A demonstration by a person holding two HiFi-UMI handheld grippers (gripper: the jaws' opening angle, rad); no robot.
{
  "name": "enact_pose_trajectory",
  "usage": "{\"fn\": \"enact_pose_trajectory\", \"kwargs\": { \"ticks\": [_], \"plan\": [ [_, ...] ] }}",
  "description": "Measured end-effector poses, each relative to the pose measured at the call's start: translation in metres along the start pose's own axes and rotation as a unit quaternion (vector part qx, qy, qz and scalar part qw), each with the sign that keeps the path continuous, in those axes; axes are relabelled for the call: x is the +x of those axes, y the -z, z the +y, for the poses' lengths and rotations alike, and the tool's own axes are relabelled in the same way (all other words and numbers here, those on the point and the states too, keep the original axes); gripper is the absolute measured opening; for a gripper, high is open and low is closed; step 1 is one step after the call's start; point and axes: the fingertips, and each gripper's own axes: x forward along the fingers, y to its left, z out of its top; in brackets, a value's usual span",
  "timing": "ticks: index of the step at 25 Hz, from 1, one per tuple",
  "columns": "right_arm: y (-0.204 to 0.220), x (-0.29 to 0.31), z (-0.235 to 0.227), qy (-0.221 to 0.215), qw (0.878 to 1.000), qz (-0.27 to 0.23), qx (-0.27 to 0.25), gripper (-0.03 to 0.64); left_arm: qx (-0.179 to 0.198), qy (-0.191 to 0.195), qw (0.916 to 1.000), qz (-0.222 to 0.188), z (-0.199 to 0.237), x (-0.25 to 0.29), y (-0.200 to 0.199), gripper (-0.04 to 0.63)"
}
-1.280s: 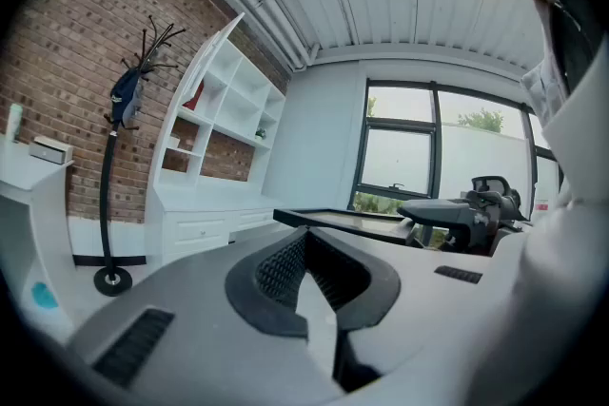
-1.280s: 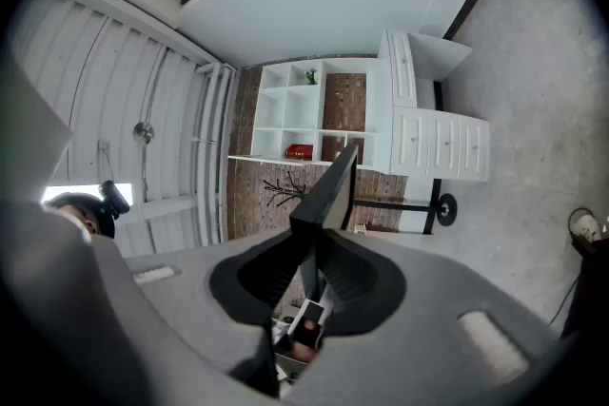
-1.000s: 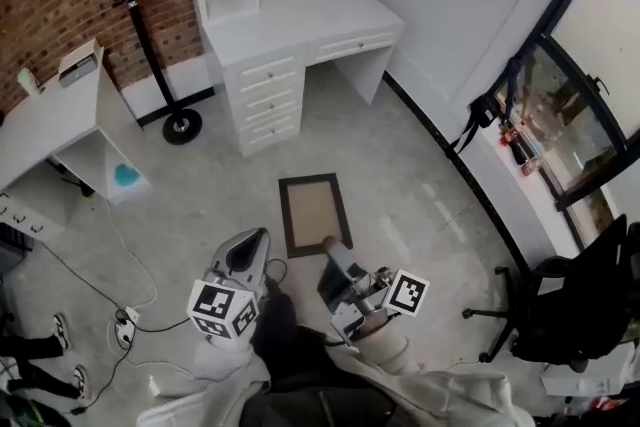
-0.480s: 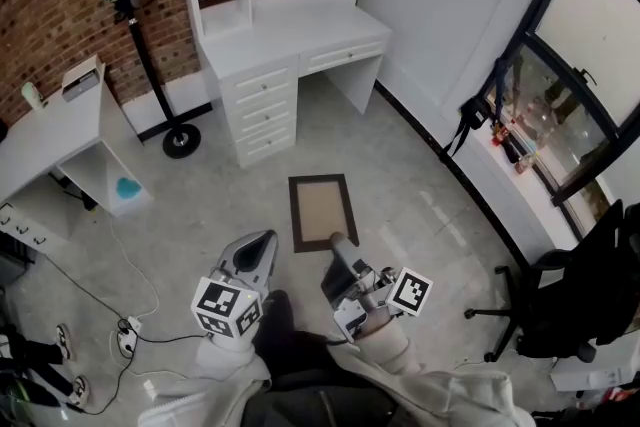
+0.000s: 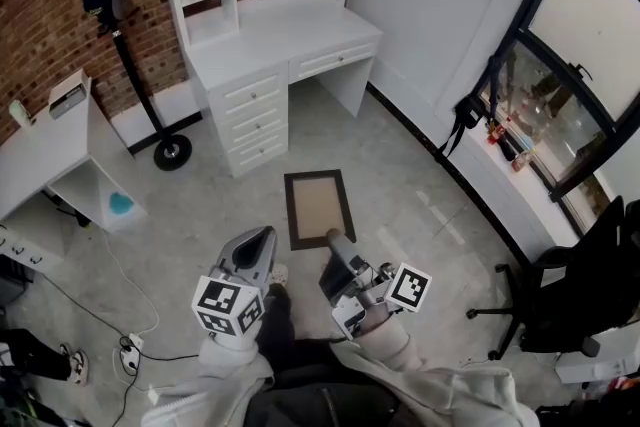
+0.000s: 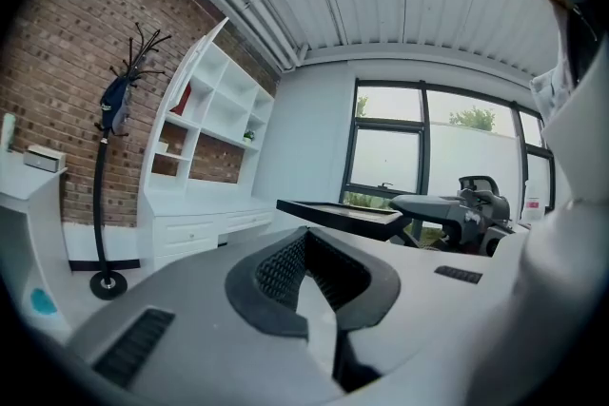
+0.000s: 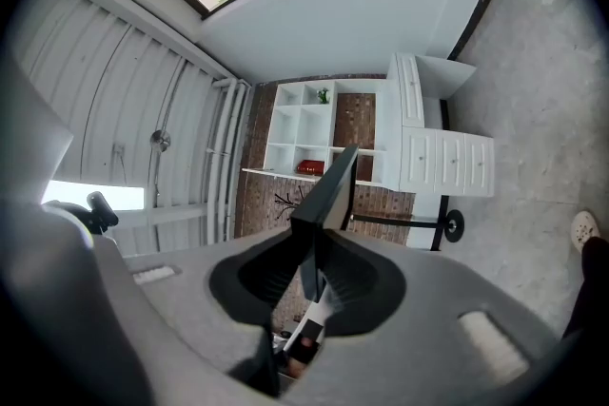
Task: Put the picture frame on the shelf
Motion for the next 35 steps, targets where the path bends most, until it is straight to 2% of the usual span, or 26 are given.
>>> {"fn": "enact_pose_trajectory", "kwargs": {
  "ticks": [7, 25, 35],
  "plan": [
    [-0.032, 0.057, -0.021, 0.007, 1.0, -0.007, 0.004, 0.071, 0.0, 0.005, 0.9999, 0.01, 0.046, 0.052, -0.014, 0.003],
    [-0.141, 0.261, -0.069, 0.003, 0.999, -0.051, -0.007, 0.071, 0.021, 0.048, 0.9986, 0.006, 0.213, 0.215, -0.099, 0.003],
    [-0.156, 0.313, -0.096, 0.004, 0.999, -0.051, 0.008, 0.071, 0.014, 0.045, 0.9988, 0.016, 0.259, 0.246, -0.099, 0.003]
  ]
}}
